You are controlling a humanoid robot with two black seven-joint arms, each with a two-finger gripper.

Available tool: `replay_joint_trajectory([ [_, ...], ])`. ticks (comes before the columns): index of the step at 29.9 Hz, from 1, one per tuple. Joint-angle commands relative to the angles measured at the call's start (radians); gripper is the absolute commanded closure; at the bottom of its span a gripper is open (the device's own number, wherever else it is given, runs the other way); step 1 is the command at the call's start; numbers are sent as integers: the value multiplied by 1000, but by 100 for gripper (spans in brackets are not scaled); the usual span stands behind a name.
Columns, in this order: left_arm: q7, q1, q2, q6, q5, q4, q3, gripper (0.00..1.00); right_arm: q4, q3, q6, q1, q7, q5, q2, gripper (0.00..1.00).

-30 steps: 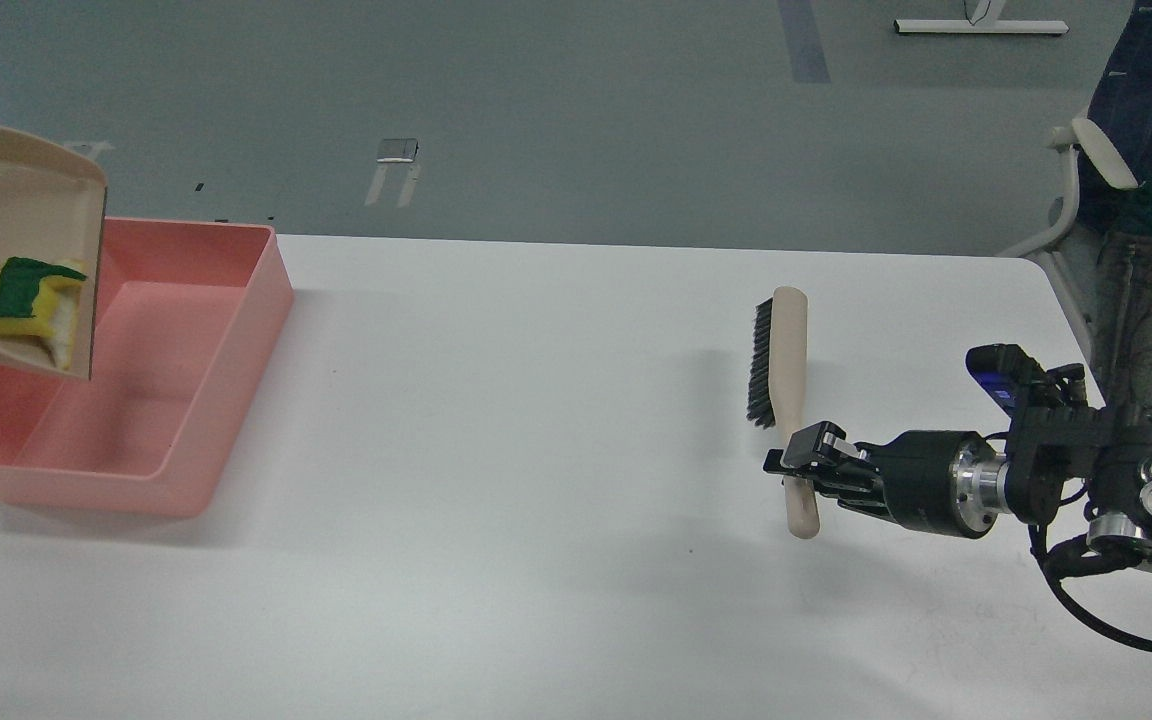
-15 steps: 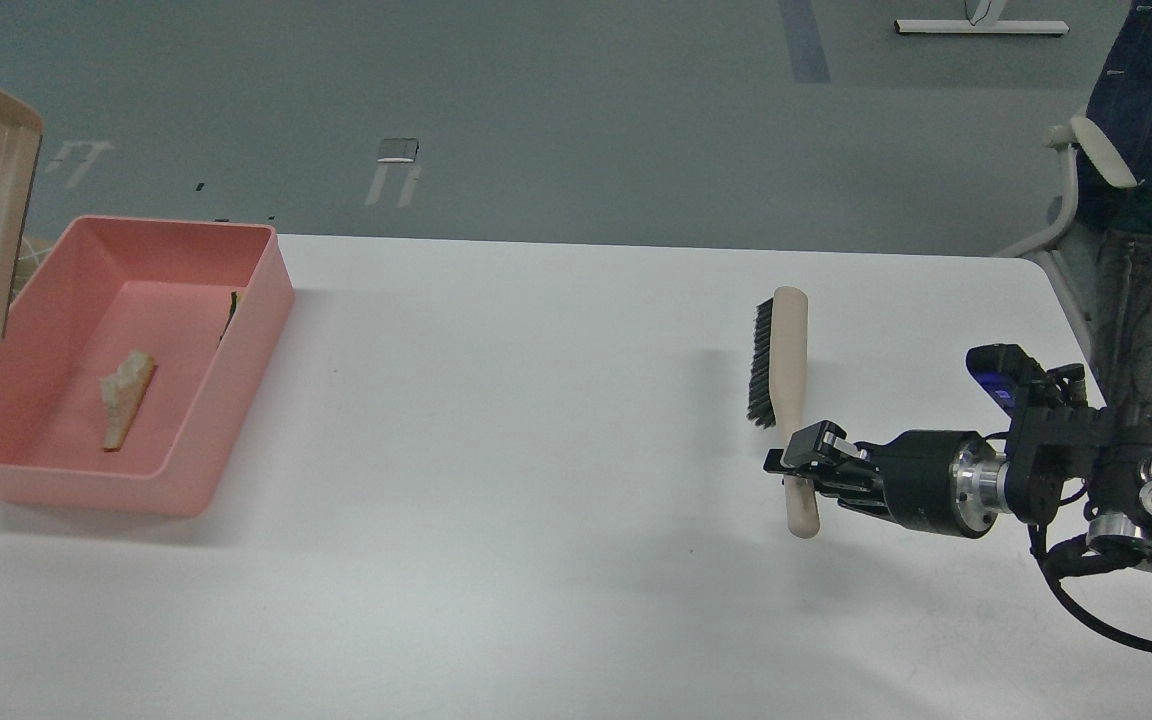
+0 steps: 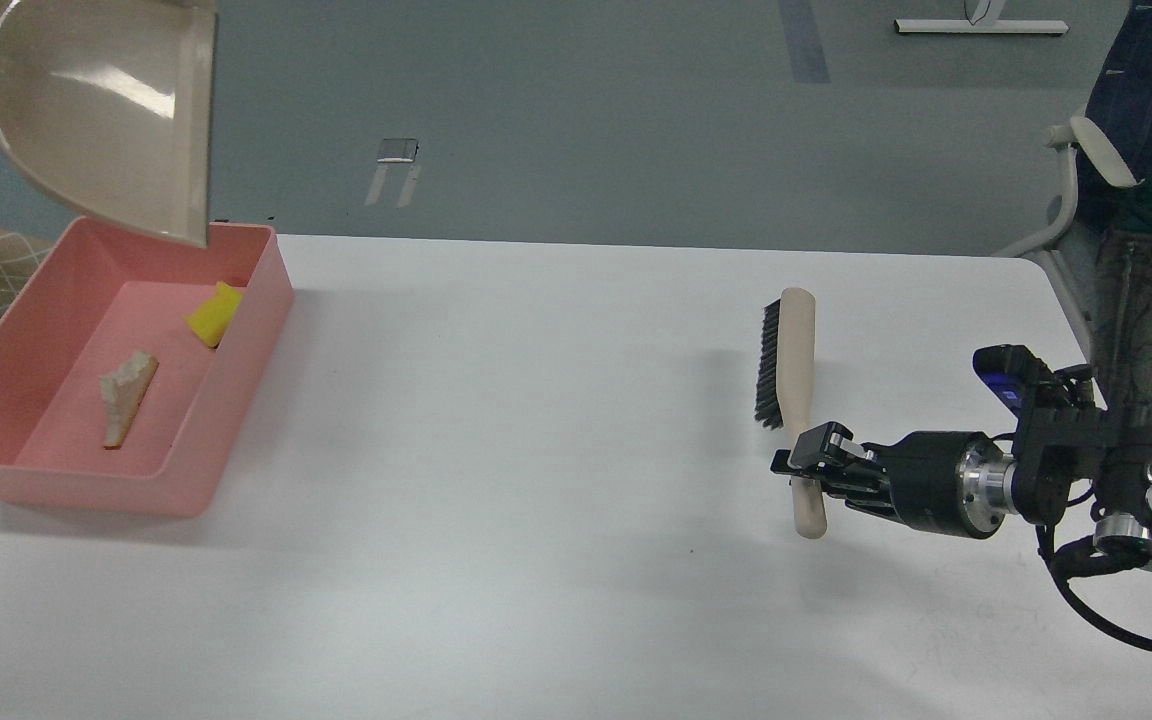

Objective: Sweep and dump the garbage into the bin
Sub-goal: 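Bring the dustpan back and lower it onto the table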

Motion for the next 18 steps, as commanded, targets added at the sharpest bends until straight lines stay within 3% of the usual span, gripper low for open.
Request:
replay_joint_trajectory([
  [1,121,-65,-220,-105,-29,-38,6,100,-2,3,0,-6,2,0,-1,100],
  [2,158,-74,-297,-108,-27,-43,11,100,-2,4,0,-10,2,0,-1,100],
  [3,158,-74,-297,-108,-27,-43,11,100,-2,4,0,-10,2,0,-1,100],
  [6,215,-73,-417,-107,-23,-44,17,100,-6,4,0,-12,2,0,-4,100],
  [18,215,-63,-682,-32,20,-20,176,100,-5,4,0,-29,3,2,-16,100],
])
